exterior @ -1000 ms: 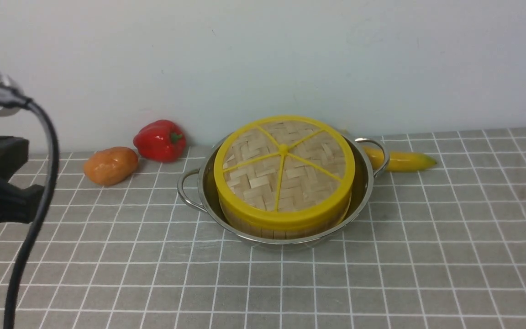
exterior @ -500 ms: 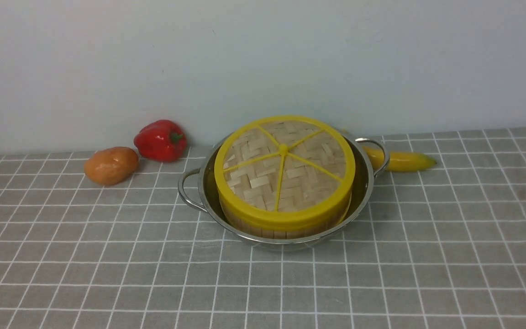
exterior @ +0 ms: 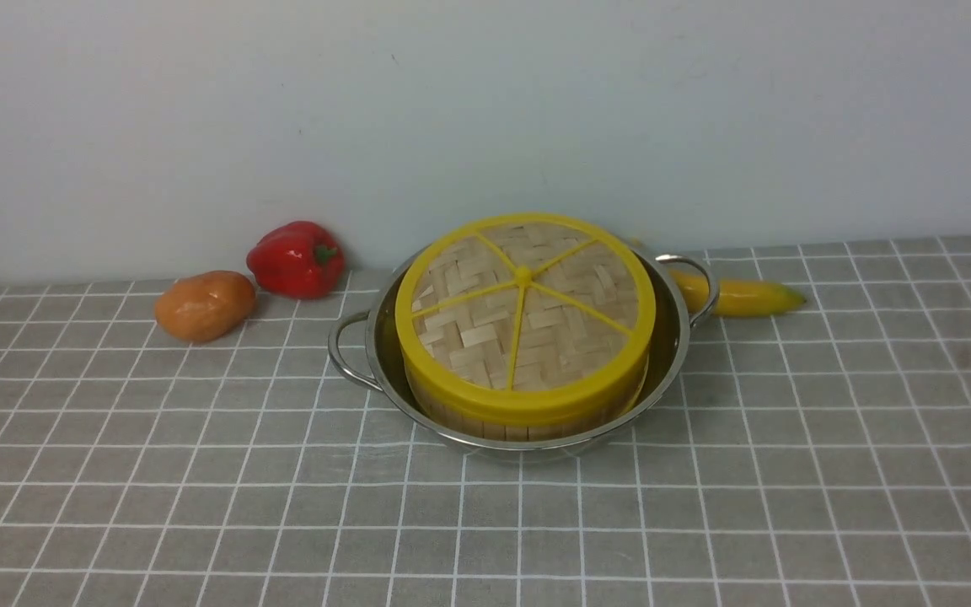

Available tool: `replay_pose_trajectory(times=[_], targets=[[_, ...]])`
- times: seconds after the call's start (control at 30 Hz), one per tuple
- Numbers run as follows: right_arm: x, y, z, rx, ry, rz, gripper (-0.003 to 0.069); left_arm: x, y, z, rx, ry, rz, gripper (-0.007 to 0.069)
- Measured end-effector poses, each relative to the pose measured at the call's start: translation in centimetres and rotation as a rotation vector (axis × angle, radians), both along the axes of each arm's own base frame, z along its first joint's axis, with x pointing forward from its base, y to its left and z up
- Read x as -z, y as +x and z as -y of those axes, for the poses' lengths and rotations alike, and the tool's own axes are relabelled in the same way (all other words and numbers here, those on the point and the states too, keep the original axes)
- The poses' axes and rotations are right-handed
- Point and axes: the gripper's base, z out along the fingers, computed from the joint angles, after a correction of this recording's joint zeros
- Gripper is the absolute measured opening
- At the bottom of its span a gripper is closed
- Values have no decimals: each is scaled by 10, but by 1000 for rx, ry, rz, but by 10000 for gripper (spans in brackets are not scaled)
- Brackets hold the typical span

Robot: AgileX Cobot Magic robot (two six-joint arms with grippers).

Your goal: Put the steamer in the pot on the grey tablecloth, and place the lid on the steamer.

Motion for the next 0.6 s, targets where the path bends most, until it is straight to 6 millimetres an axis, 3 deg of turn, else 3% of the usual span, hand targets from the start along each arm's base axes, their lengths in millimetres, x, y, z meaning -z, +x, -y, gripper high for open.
replay_pose_trajectory(times=[0.6], targets=[[-1,0,-1,-4,13,4,171,1,0,0,-2,0,-8,146]])
